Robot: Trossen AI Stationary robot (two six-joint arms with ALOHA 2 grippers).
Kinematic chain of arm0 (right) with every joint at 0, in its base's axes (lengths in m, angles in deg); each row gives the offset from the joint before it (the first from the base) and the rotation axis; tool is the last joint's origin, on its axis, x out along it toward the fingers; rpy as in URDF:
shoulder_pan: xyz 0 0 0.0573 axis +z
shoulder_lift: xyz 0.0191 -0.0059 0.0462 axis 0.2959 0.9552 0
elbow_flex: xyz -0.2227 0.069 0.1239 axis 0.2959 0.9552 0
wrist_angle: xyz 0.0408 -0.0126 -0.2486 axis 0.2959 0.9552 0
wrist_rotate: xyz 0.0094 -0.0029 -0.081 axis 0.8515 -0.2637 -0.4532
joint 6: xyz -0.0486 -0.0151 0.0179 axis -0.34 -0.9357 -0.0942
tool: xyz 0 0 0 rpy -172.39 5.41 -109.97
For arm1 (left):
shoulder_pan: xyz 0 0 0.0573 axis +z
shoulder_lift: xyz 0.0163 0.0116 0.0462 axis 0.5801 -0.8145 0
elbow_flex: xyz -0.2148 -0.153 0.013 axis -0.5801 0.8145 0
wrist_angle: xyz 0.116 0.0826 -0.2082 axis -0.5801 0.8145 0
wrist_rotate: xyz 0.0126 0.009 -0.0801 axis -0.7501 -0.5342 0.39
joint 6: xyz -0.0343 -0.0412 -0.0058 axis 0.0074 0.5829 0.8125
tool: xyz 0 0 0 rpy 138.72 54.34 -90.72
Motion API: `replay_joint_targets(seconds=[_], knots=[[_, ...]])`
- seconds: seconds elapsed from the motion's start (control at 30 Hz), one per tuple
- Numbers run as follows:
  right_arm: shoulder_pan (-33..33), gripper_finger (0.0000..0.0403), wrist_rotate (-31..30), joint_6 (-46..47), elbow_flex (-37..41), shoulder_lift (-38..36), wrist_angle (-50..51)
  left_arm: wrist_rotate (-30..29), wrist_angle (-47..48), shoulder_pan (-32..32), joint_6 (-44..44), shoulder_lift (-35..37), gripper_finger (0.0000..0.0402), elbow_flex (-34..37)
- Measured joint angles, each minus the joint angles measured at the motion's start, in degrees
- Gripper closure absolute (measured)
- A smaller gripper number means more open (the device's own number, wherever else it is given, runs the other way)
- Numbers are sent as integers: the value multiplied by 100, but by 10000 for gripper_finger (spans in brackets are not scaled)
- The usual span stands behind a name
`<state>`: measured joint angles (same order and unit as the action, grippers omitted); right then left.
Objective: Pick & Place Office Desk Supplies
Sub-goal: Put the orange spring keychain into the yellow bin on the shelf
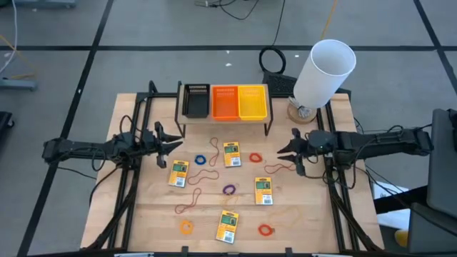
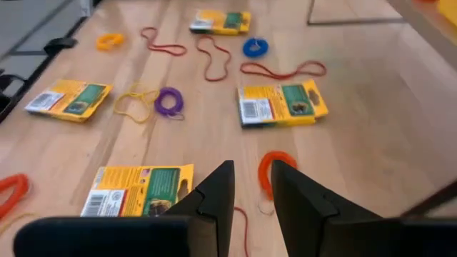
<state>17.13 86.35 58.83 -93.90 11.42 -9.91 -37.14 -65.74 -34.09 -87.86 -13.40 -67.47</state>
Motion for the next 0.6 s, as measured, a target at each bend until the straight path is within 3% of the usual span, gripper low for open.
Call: replay_joint_targets(seconds=[0.3, 0.6], knots=[[159, 316, -287, 857, -103, 907, 190, -1, -65, 0, 343, 1, 321, 0], [181, 316, -397, 747, -102, 1923, -551, -3, -76, 0, 363, 0, 321, 0]])
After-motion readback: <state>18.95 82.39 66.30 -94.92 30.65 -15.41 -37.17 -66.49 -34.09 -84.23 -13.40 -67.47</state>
